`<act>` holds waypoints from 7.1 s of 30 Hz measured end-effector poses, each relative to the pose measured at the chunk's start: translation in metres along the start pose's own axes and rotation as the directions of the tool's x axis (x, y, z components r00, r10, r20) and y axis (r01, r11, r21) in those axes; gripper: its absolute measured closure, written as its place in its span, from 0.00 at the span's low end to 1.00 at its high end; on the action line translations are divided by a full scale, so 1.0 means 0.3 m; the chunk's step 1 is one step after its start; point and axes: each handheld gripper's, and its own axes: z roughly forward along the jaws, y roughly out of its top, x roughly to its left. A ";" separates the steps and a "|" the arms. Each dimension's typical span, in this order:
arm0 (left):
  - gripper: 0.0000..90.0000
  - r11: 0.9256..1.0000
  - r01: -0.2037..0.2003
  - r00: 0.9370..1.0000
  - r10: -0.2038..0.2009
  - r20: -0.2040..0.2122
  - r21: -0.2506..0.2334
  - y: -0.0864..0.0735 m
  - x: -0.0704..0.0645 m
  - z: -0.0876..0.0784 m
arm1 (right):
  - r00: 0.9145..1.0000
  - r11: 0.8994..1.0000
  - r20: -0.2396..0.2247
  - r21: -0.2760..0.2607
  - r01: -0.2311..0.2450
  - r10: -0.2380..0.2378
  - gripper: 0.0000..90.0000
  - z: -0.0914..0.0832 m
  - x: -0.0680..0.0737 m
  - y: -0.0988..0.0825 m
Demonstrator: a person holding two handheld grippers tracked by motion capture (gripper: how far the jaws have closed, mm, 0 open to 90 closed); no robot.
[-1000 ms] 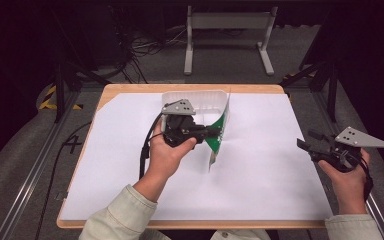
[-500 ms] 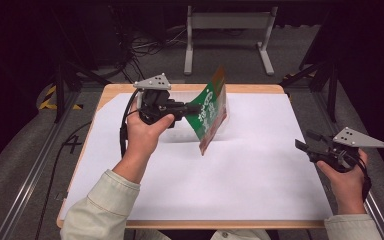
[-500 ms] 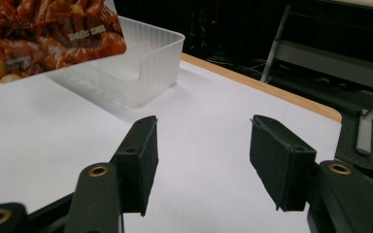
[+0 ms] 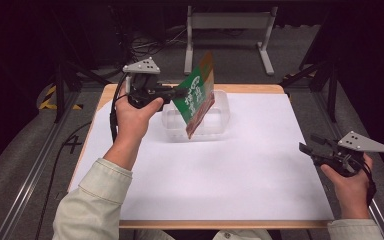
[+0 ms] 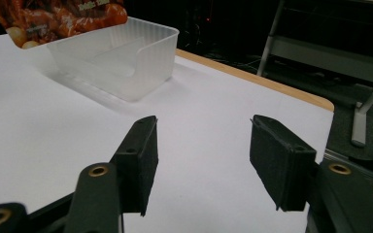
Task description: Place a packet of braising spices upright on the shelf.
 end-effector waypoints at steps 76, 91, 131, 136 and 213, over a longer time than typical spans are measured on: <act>1.00 0.996 0.091 0.986 -0.088 -0.143 0.014 -0.070 0.232 0.108 | 0.999 1.000 0.032 0.010 -0.024 0.024 0.49 -0.064 -0.005 -0.045; 1.00 0.988 0.138 0.982 -0.127 -0.140 0.067 -0.084 0.242 0.148 | 0.999 1.000 0.027 0.014 -0.025 0.024 0.49 -0.059 -0.004 -0.046; 0.98 0.968 0.239 0.935 -0.209 -0.285 0.072 -0.101 0.280 0.172 | 0.999 0.999 0.013 0.017 -0.045 0.045 0.47 -0.054 -0.003 -0.050; 0.78 0.975 0.221 0.932 -0.212 -0.293 -0.004 -0.099 0.272 0.157 | 0.999 0.999 0.010 0.018 -0.043 0.043 0.47 -0.046 -0.004 -0.048; 0.24 1.000 0.001 0.977 0.000 -0.215 0.006 -0.699 0.068 -0.227 | 0.979 0.998 -0.206 0.060 0.024 -0.011 0.37 0.186 0.118 -0.047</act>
